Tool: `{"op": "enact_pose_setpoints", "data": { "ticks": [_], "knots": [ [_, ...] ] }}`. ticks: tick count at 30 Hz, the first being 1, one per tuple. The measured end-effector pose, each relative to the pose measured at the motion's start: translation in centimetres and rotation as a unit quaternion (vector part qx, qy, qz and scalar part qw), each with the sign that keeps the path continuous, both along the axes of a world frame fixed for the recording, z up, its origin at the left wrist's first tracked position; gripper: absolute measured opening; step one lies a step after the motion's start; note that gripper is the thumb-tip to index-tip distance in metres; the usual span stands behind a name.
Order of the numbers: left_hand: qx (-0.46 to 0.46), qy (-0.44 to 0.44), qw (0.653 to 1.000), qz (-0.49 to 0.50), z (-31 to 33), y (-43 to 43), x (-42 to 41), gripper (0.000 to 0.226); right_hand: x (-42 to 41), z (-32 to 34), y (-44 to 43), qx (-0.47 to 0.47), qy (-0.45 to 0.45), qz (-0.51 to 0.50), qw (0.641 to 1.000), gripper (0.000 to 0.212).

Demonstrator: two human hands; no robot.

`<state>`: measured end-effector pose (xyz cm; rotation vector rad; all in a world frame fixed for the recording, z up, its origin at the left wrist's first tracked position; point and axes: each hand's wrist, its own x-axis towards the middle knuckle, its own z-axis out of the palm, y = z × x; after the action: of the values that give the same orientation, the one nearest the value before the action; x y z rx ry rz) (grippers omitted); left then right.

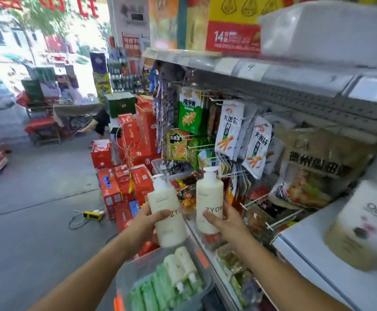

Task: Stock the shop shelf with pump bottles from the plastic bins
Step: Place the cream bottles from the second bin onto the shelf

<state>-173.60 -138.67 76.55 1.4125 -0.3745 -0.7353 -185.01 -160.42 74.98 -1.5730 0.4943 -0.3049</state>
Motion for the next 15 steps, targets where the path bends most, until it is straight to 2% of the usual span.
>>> {"op": "enact_pose_setpoints", "data": {
  "ticks": [4,7,9,12,15],
  "knots": [
    [0.000,-0.041,0.994,-0.103,2.9,-0.4,-1.0,0.086,-2.4,3.0,0.8,0.010,-0.017,-0.034,0.999,0.049],
    [0.005,-0.070,0.983,-0.169,4.2,-0.7,-2.6,0.071,-5.0,4.5,1.4,0.022,-0.030,-0.057,0.998,0.073],
    [0.005,-0.087,0.975,-0.203,4.8,-1.0,-3.7,0.073,-7.3,5.4,2.1,0.014,-0.035,-0.087,0.995,0.089],
    [-0.008,-0.098,0.965,-0.243,5.5,-1.8,-5.7,0.079,-11.3,6.4,3.1,0.005,-0.039,-0.142,0.989,0.081],
    [-0.043,-0.073,0.960,-0.267,6.6,-3.5,-8.8,0.082,-16.1,7.6,3.6,-0.010,-0.039,-0.204,0.978,0.076]
  ]
}}
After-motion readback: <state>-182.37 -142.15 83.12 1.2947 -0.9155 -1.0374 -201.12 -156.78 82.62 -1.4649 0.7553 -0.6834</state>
